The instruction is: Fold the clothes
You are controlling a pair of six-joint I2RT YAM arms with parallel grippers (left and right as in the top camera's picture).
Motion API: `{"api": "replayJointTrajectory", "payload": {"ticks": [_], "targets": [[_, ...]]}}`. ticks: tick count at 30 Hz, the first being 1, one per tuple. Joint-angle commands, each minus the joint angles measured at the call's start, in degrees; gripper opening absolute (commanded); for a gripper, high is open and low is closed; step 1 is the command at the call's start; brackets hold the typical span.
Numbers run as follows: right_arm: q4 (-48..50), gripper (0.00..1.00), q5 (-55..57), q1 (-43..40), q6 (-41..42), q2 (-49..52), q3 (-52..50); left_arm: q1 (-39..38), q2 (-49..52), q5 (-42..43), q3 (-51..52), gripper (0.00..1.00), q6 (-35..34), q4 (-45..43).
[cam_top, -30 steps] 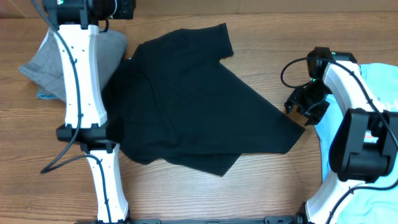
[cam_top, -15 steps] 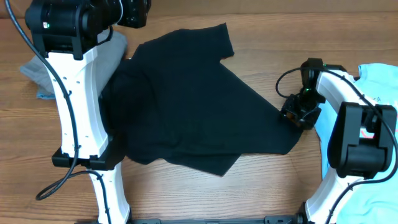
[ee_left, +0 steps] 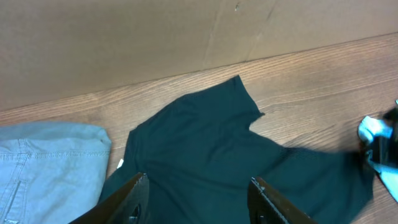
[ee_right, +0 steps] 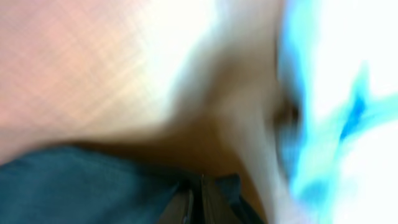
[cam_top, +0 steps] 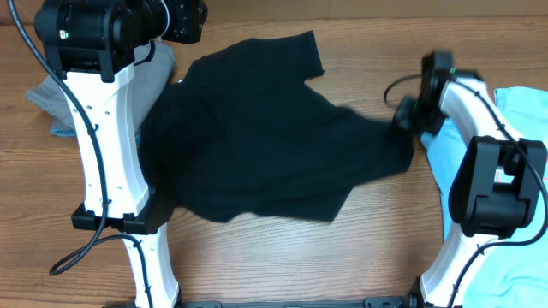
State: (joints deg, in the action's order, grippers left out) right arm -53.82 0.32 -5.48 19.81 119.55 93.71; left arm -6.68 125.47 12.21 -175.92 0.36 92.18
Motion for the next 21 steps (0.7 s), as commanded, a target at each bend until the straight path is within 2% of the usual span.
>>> {"api": "replayJointTrajectory", "payload": {"ticks": [1,2,3,4,5,6,7,9,14,21], "targets": [[2.3,0.04,6.3,-0.8,-4.9,-1.0,10.9,-0.5,-0.8,-0.3,-0.6,0.55,0.9,0.1],[2.7,0.05,7.2,-0.8,-5.3,-1.0,13.3,-0.5,-0.8,-0.4,-0.6,0.55,0.8,0.2],[2.7,0.19,7.4,-0.8,-5.3,-1.0,15.3,-0.5,-0.8,-0.3,-0.6,0.55,0.7,0.4],[2.4,0.48,7.3,-0.8,-5.3,-1.0,17.1,-0.5,-0.8,-0.4,-0.6,0.55,0.7,0.7],[1.7,0.83,7.1,-0.8,-5.2,-1.0,18.5,-0.5,-0.8,-0.4,-0.6,0.55,0.7,1.0],[-0.3,0.93,6.9,-0.8,-5.2,-1.0,19.9,-0.5,-0.8,-0.4,-0.6,0.55,0.7,1.4],[-2.1,0.97,6.5,-0.8,-5.0,-1.0,21.0,-0.5,-0.8,-0.4,-0.6,0.56,0.7,1.8],[-6.9,0.98,4.9,-0.8,-5.0,-1.4,22.8,-0.5,-0.8,-1.0,-0.6,0.57,0.8,2.5],[-18.9,0.90,-0.6,-0.8,-4.8,-3.7,23.9,-0.4,-1.7,-3.2,-0.6,0.61,0.8,3.2],[-33.0,0.89,-8.1,-0.8,-1.2,-8.1,23.9,-0.4,-6.9,-6.8,-0.6,0.64,0.7,4.6]]}}
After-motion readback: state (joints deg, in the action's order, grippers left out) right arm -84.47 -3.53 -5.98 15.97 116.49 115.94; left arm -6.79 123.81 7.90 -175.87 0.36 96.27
